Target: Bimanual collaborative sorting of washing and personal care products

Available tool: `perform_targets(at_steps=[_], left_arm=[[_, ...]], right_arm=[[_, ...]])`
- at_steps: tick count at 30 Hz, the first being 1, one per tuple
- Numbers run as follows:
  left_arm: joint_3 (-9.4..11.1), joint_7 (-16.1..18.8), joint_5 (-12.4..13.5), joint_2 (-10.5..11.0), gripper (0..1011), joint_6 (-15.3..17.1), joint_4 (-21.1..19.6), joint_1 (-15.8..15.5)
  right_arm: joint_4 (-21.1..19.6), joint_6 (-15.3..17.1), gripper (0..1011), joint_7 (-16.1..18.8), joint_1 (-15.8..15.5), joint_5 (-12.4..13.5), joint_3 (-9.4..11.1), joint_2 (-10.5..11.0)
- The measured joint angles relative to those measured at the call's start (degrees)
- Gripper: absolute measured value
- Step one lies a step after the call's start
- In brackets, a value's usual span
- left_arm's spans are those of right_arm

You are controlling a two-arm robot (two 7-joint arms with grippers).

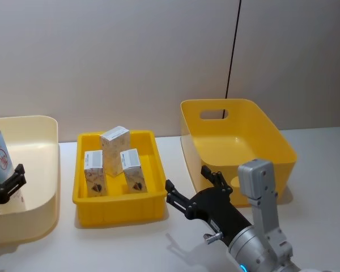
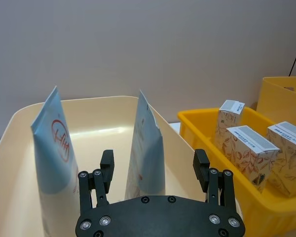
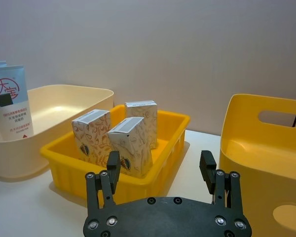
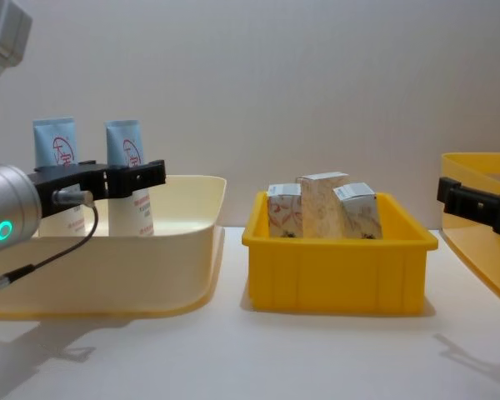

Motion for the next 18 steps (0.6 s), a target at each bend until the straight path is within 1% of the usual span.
perform_targets(at_steps=[10, 15, 16, 17, 18], left_arm=[[0.8, -1.6, 0.1, -1.4, 1000, 0.1, 3.3, -2.8], [1.0, -1.9, 0.3, -1.8, 925, 0.2, 4.4, -3.9], [1.1, -2.0, 0.4, -2.0, 882, 0.2, 4.7, -4.1], [1.1, -2.1, 0.4, -2.0, 862, 0.2, 4.8, -4.2], [1.1, -2.1, 0.4, -2.1, 810, 0.2, 4.9, -4.3]], right_arm=[[0.0, 0.0, 1001, 0.0, 0.0, 0.0, 0.0, 0.0], [0.0, 0.0, 1001, 0.0, 0.0, 0.0, 0.0, 0.0], [0.0, 0.0, 1001, 0.0, 0.0, 0.0, 0.0, 0.0], [0.0, 0.0, 1001, 0.0, 0.0, 0.0, 0.0, 0.0], [0.0, 0.0, 1001, 0.0, 0.0, 0.0, 0.0, 0.0]])
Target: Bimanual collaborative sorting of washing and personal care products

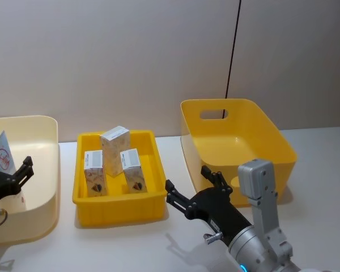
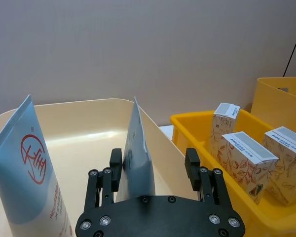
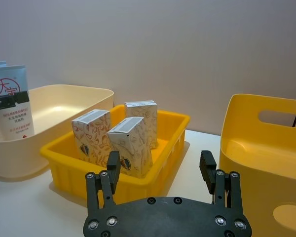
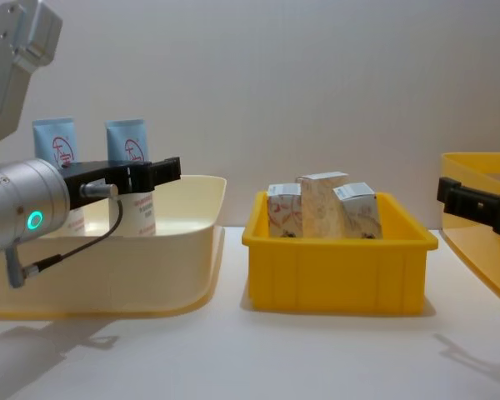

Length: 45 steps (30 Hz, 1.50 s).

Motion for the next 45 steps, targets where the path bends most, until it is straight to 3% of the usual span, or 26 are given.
perform_targets(at_steps=[10, 16, 19, 29, 45], left_arm=[[0.2, -0.3, 0.2, -0.4, 536, 0.1, 0.9, -0.8], [0.3, -0.4, 0.3, -0.6, 306, 0.1, 1.3, -1.1], [0.3, -0.5, 0.3, -0.6, 258, 0.1, 1.3, -1.2], [0.2, -2.2, 0.3, -0.3, 219, -0.6, 1.4, -1.3], [-1.0, -10.7, -2.0, 2.0, 219, -6.0, -0.6, -2.7]], right_arm=[[0.0, 0.0, 1001, 0.0, 0.0, 0.0, 0.0, 0.0], [0.0, 0.0, 1001, 0.0, 0.0, 0.0, 0.0, 0.0], [0.0, 0.0, 1001, 0.0, 0.0, 0.0, 0.0, 0.0], [0.0, 0.0, 1001, 0.0, 0.0, 0.0, 0.0, 0.0], [0.0, 0.0, 1001, 0.0, 0.0, 0.0, 0.0, 0.0]])
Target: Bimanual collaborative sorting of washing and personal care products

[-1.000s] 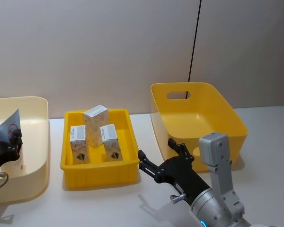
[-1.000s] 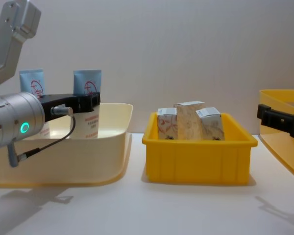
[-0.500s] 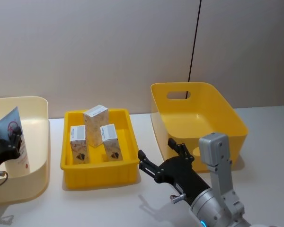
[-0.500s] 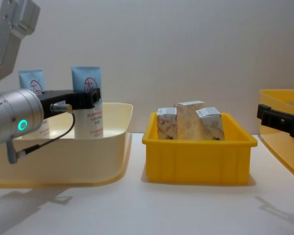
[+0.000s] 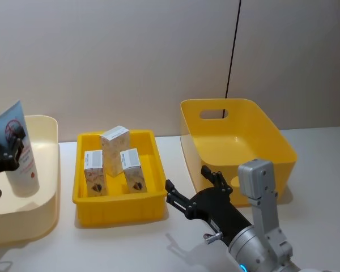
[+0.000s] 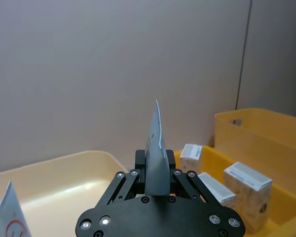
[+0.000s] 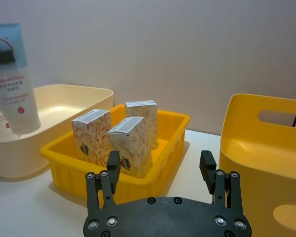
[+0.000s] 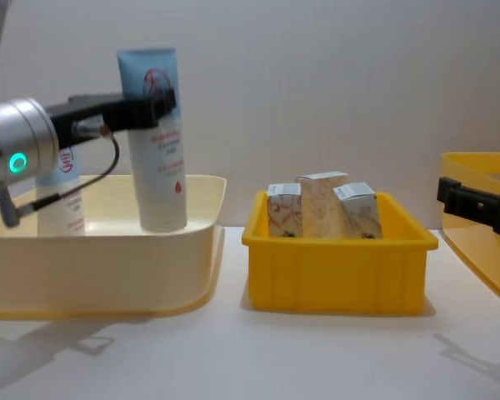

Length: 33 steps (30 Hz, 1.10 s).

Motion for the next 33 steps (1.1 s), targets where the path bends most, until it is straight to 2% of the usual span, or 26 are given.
perform_targets(at_steps=[16, 26, 33], left_arm=[[0.7, -9.5, -5.4, 1.7, 219, -1.6, -2.8, -0.8], [3.2, -15.5, -9.0, 1.8, 219, -1.0, -3.8, -0.9], [5.2, -17.5, -9.8, 1.4, 219, -0.8, -3.9, -0.7]], right_arm=[[0.0, 0.0, 1001, 0.0, 0.0, 0.0, 0.0, 0.0], [0.0, 0.0, 1001, 0.0, 0.0, 0.0, 0.0, 0.0], [0.0, 0.0, 1001, 0.0, 0.0, 0.0, 0.0, 0.0]])
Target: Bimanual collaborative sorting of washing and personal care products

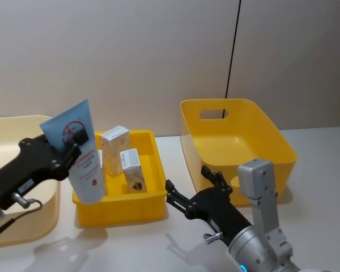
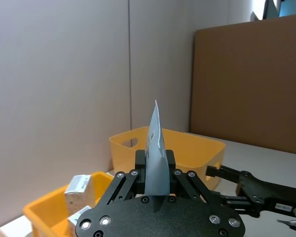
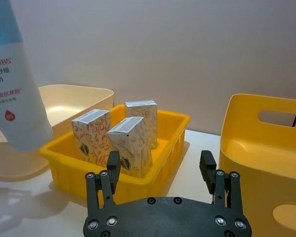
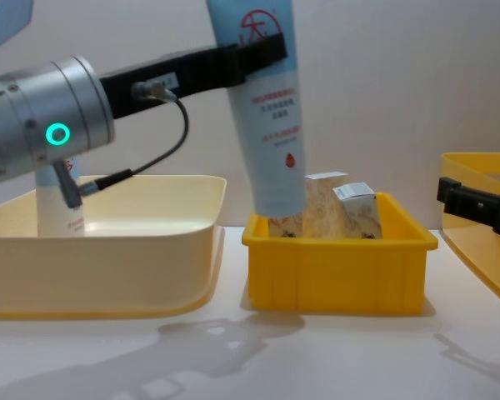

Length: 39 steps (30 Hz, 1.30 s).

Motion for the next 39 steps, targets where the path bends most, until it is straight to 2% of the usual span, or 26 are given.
perform_targets(at_steps=[12, 24, 31, 39], left_arm=[[2.4, 0.3, 1.0, -0.6, 219, -0.9, 0.3, 0.2], [3.6, 1.1, 1.8, -0.9, 219, -1.9, 1.2, -0.1], [4.0, 1.4, 2.0, -1.0, 219, -2.1, 1.5, -0.2], [4.2, 1.5, 2.2, -1.0, 219, -2.3, 1.7, -0.3]], right_arm=[[0.0, 0.0, 1001, 0.0, 0.0, 0.0, 0.0, 0.0], [0.0, 0.0, 1001, 0.3, 0.0, 0.1, 0.0, 0.0], [-0.5, 0.2, 1001, 2.5, 0.3, 0.9, -0.1, 0.6], [-1.1, 0.7, 1001, 6.9, 1.2, 2.8, -0.6, 1.5]])
